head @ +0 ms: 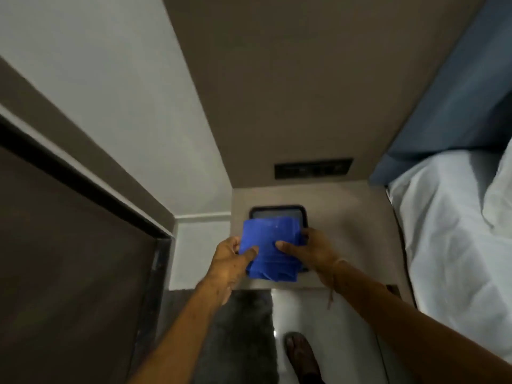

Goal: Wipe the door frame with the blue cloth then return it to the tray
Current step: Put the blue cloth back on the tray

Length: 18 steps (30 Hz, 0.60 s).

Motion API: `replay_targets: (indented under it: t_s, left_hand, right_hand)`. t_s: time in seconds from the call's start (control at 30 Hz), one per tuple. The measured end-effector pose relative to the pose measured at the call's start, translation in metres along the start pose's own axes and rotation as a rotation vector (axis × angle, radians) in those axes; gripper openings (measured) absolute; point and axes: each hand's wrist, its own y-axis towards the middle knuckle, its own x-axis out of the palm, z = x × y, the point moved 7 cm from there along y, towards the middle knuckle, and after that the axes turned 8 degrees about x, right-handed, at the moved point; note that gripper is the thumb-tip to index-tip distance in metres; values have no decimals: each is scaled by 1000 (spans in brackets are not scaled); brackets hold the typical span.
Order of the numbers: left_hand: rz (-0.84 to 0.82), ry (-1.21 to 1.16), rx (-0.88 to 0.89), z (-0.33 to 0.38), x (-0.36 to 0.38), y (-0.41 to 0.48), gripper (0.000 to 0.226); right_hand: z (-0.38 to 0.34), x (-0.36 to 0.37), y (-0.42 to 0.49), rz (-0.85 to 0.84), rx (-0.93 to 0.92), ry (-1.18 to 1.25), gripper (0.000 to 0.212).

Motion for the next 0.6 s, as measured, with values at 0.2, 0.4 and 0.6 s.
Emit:
replay_targets:
  t_s: [0.2,0.4,0.6]
  left_hand:
    - [5,64,-115,-107,57,115,6]
    - [78,142,-171,-174,74,178,24]
    - [80,329,-88,-189,80,219,32]
  right_hand:
    - [86,-18,129,110,113,-111,51]
    - [141,-14,203,194,177,-228,48]
    - [143,-15,238,274,133,-337,45]
